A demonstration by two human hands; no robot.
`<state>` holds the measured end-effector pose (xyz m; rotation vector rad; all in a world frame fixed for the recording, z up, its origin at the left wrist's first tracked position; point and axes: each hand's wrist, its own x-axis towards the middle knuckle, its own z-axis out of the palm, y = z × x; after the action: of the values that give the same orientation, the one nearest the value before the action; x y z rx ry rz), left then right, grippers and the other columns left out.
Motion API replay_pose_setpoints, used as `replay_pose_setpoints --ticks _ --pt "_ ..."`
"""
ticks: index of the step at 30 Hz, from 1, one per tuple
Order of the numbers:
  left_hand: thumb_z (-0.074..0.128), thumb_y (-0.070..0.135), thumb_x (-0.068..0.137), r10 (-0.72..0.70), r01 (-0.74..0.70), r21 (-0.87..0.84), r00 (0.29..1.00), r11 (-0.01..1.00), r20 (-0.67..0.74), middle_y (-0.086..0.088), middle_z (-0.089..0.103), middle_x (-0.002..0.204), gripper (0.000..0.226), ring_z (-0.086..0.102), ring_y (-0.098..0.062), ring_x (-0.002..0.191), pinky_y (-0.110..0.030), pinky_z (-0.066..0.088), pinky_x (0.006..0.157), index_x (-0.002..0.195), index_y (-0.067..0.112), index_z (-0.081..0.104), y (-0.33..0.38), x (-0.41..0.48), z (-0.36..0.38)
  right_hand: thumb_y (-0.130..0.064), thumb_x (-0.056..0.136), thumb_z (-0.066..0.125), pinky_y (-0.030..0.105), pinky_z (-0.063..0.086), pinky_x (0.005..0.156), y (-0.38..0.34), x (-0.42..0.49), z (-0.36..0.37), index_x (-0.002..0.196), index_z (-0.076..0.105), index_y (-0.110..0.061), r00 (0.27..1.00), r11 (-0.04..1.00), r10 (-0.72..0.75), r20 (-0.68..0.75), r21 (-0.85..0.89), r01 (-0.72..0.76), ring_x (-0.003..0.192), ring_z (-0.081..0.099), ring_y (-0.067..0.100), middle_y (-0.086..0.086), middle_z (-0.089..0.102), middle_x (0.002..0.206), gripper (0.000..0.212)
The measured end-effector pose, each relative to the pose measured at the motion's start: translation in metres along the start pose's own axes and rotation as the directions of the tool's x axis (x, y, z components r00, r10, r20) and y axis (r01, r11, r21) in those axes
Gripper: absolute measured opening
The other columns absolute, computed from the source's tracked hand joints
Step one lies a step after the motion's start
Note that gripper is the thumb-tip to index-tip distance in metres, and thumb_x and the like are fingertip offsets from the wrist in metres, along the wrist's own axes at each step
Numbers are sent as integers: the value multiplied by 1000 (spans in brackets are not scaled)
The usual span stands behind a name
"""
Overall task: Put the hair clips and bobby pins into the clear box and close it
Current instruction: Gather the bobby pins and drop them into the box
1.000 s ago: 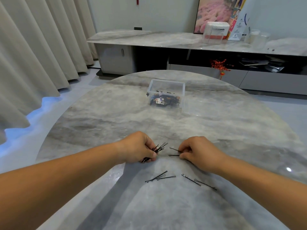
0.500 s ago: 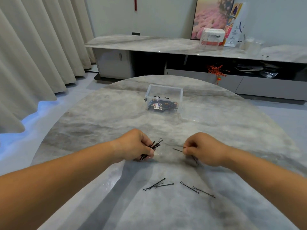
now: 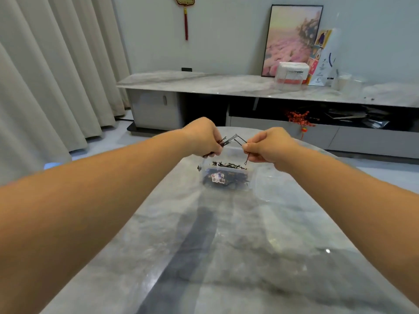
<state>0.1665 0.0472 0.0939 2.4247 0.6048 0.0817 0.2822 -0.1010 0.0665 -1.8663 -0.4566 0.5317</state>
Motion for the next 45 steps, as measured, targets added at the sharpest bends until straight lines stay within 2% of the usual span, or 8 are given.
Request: replay_pose_setpoints --ticks 5,10,16,23,27,32,38,45 --pt "73 12 85 -8 -11 208 996 978 90 1 64 62 12 55 -8 49 -13 40 35 96 9 78 -8 40 12 -11 78 80 21 57 52 -4 27 16 82 74 -1 996 923 -55 71 -376 77 54 66 18 13 72 71 12" --pt "80 21 81 67 -85 265 995 961 74 2 72 87 20 63 -13 73 -25 46 68 99 14 77 -20 52 23 -15 77 81 10 39 35 1 33 16 83 73 -7 986 848 -94 135 -508 150 58 70 15 6 71 68 12" --pt "86 29 73 101 -95 154 994 984 -33 3 71 93 35 67 -15 87 -25 48 76 103 15 75 -27 42 24 -17 81 77 34 59 63 9 18 0 79 72 -11 980 851 -188 69 -487 198 55 70 13 9 73 67 8" --pt "75 24 83 127 -125 22 970 992 -205 9 62 68 12 56 -10 62 -20 39 54 75 20 66 -33 -25 36 -25 82 75 47 61 68 29 -71 -28 81 74 -18 956 798 -151 253 -539 268 69 72 25 7 74 72 7" --pt "71 29 84 85 -100 175 992 979 91 13 59 64 14 55 -8 63 -17 39 55 76 19 69 -34 -108 60 -31 75 79 30 57 65 56 -144 -31 90 72 -21 870 719 135 475 -651 244 62 67 9 -2 76 76 20" --pt "77 39 76 -77 -54 276 893 960 444 9 65 84 30 62 -12 80 -21 48 67 98 20 72 -34 -200 93 -39 67 83 23 56 74 81 -215 -29 99 69 -25 805 592 320 499 -769 242 79 68 6 -10 71 89 38" --pt "84 42 71 -112 -6 313 928 950 356 5 69 96 36 65 -17 91 -27 53 76 96 20 72 -29 -225 113 -41 61 88 25 56 62 96 -243 -21 82 72 -16 898 614 290 331 -784 91 58 65 8 -2 74 72 36" --pt "78 21 77 -151 58 265 925 963 348 1 76 93 5 69 -19 88 -29 58 77 82 20 76 -25 -227 125 -29 67 86 21 52 57 114 -249 -14 62 72 -18 947 663 211 241 -747 42 48 59 4 -9 62 47 19"
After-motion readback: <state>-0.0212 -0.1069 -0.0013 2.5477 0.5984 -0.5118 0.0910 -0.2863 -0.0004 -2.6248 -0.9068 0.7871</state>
